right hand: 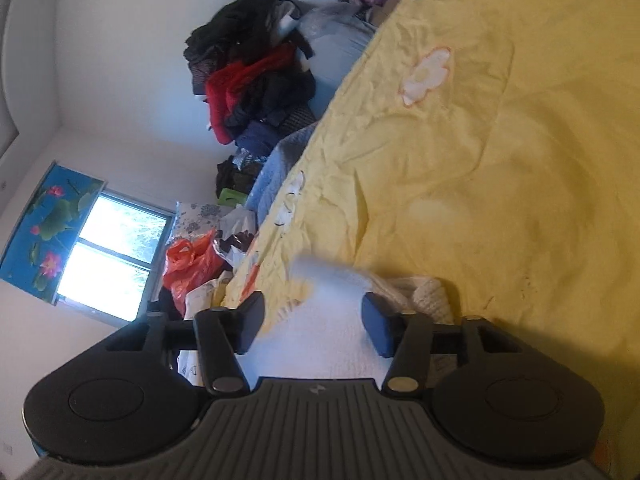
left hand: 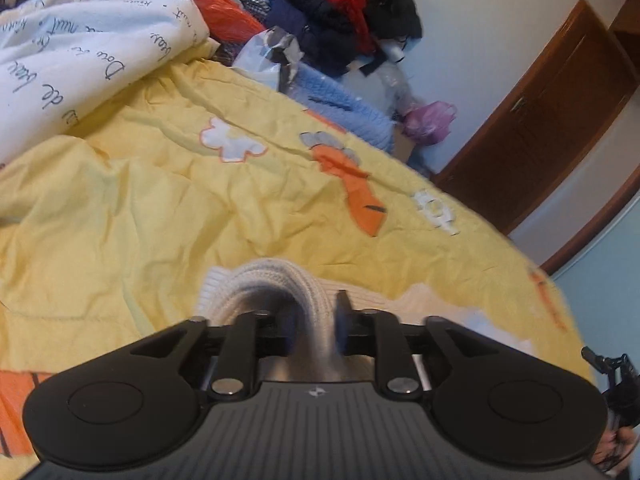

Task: Fold small clothes

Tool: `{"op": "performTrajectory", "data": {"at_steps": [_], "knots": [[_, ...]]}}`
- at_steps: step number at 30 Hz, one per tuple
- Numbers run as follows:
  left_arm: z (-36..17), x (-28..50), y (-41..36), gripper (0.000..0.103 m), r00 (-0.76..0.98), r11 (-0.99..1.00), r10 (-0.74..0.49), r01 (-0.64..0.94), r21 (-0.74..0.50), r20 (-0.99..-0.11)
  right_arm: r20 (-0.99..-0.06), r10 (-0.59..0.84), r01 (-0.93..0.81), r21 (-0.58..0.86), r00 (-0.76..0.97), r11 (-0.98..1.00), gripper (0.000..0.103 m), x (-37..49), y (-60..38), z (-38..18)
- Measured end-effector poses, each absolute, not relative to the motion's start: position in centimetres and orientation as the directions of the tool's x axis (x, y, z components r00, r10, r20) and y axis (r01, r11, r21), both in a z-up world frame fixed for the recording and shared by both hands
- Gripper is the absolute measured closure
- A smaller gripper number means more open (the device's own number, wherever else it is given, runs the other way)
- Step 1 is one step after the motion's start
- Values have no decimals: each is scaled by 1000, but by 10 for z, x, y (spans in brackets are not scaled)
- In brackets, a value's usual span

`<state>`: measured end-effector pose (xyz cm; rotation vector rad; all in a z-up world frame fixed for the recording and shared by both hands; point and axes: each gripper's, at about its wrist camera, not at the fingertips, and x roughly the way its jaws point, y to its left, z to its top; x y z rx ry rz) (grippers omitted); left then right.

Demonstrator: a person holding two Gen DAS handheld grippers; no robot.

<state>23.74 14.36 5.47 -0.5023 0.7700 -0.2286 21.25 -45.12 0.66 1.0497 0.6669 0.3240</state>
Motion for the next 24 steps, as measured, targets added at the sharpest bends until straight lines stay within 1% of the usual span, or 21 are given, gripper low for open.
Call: {"op": "performTrajectory", "data": {"at_steps": [1,2,3,4,5,6,8,12,15,16,18,19,21,23,24], "knots": [[61,230,149,57,718,844,-385,19,-536,-580,-335,541,34,871,771,491,18,205,-450,14],[68,224,155,39,737,835,-382,17,-550,-557,-319,533,7,863,783,506,11,195,-450,23],[78,213,164,22,771,824,-366,8,-567,-522,-310,525,-12,853,793,522,12,185,-451,30],[86,201,173,18,806,815,-340,-6,-580,-485,-304,519,-30,842,799,539,12,175,-452,37],[92,189,180,17,835,808,-315,-14,-589,-451,-291,520,-48,838,803,544,12,162,-456,44],[98,177,187,17,850,806,-296,-23,-592,-437,-279,520,-58,839,807,541,12,149,-458,48],[101,153,196,17,853,792,-293,-37,-610,-432,-252,523,-77,845,814,528,12,118,-462,53],[80,97,194,17,826,797,-287,-74,-599,-484,-246,525,-69,858,815,509,12,50,-461,43],[54,65,184,17,790,797,-314,-83,-599,-527,-285,522,-10,872,804,490,12,7,-453,21],[43,58,181,17,770,790,-330,-91,-606,-546,-316,518,23,869,795,495,12,-3,-450,12],[26,57,174,17,733,786,-342,-120,-606,-589,-352,499,65,862,792,503,11,-16,-444,-1],[19,60,170,17,715,788,-337,-142,-599,-612,-340,490,55,860,803,507,10,-20,-442,-3],[19,66,165,17,734,801,-307,-144,-581,-605,-334,480,64,866,811,495,11,-19,-437,-4],[21,76,162,18,739,807,-273,-172,-565,-616,-325,488,71,881,810,468,10,-12,-433,-5],[22,78,162,25,754,807,-254,-181,-563,-606,-327,491,76,883,807,463,10,-5,-428,-6]]}}
